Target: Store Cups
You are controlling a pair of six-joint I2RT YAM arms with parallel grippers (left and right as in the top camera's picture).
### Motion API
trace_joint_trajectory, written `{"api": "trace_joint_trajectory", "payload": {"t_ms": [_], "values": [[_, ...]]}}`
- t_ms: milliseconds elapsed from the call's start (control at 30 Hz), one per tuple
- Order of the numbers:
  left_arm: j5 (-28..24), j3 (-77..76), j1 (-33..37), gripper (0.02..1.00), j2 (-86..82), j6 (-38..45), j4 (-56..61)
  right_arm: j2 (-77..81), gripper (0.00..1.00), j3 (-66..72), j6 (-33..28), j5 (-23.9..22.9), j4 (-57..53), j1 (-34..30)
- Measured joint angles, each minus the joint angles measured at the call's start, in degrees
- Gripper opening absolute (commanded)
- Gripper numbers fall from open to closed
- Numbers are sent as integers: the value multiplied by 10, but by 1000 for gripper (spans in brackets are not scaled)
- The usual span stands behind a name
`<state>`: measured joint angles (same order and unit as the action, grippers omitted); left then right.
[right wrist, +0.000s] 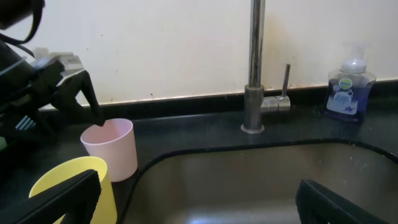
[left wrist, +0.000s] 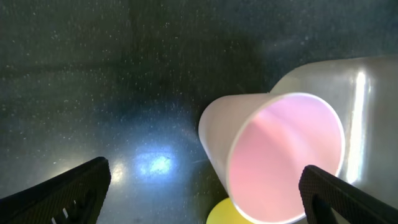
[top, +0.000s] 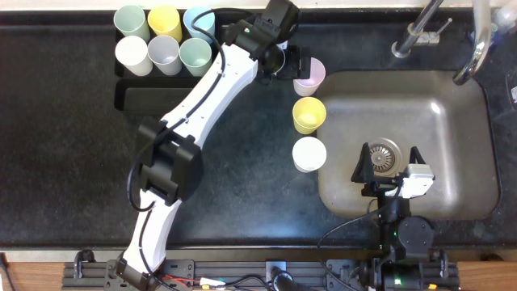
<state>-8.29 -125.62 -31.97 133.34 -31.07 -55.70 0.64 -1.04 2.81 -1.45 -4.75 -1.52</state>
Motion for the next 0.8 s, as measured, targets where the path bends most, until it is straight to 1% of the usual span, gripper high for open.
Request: {"api": "trace_joint_trajectory", "payload": {"t_ms": [167, 233, 267, 300, 333, 367, 400, 433, 467, 633, 800], "values": [[0, 0, 0, 1000, 12, -3, -1, 0, 998, 0, 0, 0, 0, 0], [0, 0, 0, 950, 15, -4, -5, 0, 998, 0, 0, 0, 0, 0], [0, 0, 0, 895, 16, -5, -7, 0, 998, 0, 0, 0, 0, 0], [0, 0, 0, 768, 16, -8, -8, 0, 996, 0, 0, 0, 0, 0], [0, 0, 0, 533, 17, -10, -9, 0, 998, 0, 0, 0, 0, 0], [0, 0, 0, 242, 17, -10, -9, 0, 996, 0, 0, 0, 0, 0], [0, 0, 0, 150, 18, -9, -9, 0, 998, 0, 0, 0, 0, 0], [0, 0, 0, 110, 18, -8, -8, 0, 993, 0, 0, 0, 0, 0], [0, 0, 0, 36, 18, -8, -5, 0, 998, 0, 0, 0, 0, 0], [0, -10, 1, 36, 19, -8, 10, 0, 996, 0, 0, 0, 0, 0], [1, -69, 16, 36, 17, -8, -42, 0, 996, 0, 0, 0, 0, 0]]}}
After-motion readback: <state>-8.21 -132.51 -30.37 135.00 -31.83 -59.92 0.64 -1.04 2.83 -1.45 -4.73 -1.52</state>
